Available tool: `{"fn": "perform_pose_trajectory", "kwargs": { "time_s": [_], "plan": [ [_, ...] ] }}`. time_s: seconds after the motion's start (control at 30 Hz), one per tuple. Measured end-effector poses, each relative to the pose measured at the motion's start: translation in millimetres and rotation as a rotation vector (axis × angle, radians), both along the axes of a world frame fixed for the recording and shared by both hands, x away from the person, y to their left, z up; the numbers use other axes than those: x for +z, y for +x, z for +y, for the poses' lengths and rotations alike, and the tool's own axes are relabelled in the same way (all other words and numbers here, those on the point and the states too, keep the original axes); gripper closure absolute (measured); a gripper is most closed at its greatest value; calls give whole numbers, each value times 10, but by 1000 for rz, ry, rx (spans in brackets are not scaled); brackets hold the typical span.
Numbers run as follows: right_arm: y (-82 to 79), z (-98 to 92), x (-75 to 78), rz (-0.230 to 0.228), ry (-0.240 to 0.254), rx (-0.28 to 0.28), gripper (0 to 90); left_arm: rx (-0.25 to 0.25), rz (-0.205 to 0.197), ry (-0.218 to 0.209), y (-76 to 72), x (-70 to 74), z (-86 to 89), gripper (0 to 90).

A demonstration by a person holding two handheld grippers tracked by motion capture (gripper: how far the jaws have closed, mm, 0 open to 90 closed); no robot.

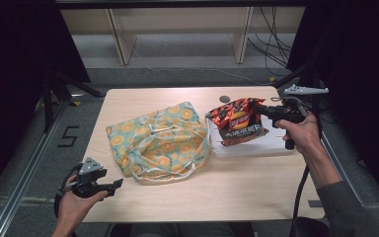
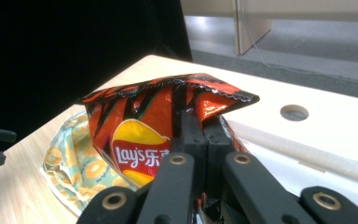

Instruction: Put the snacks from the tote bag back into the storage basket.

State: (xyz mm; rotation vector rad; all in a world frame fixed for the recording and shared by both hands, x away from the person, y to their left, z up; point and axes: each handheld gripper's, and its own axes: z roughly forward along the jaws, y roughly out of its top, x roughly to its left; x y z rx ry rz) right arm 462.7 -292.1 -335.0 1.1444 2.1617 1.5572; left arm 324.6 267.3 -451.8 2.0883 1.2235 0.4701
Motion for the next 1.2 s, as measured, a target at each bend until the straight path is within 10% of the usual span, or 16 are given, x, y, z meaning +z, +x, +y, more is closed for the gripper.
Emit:
{"fn": "perform_pose_trajectory", "kwargs": {
  "time_s": [1.2],
  "plan": [
    [232,-308,-362,143,6,-168,900,-1,-2,-5,4,-5,-2,292]
  ]
}}
